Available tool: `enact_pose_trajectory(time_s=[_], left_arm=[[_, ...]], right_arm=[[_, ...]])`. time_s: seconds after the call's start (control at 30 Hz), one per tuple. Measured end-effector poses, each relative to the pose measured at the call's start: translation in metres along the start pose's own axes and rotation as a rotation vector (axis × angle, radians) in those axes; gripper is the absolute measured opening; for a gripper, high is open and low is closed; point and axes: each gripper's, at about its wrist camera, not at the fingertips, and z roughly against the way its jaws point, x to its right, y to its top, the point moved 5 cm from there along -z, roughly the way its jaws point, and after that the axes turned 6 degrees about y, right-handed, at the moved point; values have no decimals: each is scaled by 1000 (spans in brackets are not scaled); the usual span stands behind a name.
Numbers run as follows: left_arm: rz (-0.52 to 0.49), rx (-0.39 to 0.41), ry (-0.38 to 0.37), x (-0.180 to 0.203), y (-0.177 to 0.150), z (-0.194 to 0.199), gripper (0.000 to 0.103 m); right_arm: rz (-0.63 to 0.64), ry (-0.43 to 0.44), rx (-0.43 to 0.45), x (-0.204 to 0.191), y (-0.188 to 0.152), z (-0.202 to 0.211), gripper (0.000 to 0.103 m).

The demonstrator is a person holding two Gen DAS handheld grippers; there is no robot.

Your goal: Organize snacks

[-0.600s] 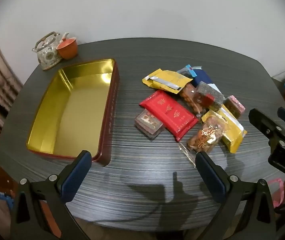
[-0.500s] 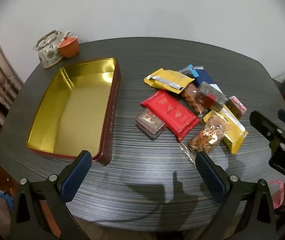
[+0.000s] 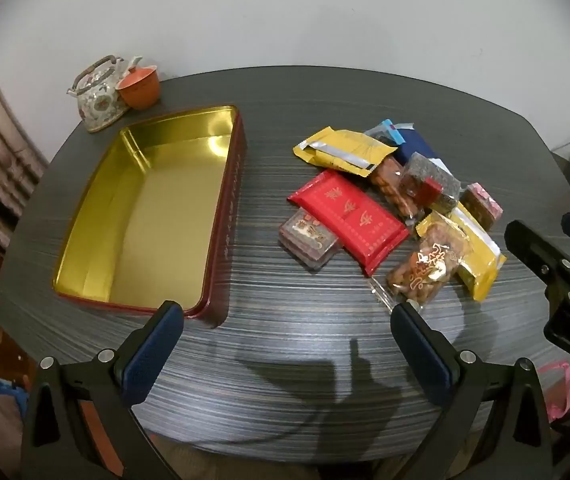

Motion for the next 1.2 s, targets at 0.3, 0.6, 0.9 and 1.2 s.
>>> enact_pose_trajectory(time_s=[0.3,0.6,0.9,1.2], left_arm=[[2,-5,5,0,-1,-2,103],[12,-16,8,-4,-2,-6,103],[14,-27,12,-3,-2,-10,103],[12,-30,16,-1,-1,-11,103]], right_arm=[[3,3,0,0,0,0,102],[10,1,-4,-1,-1,0,102],[8,1,-7,0,-2,-3,102],[6,1,-6,0,-3,-3,102]])
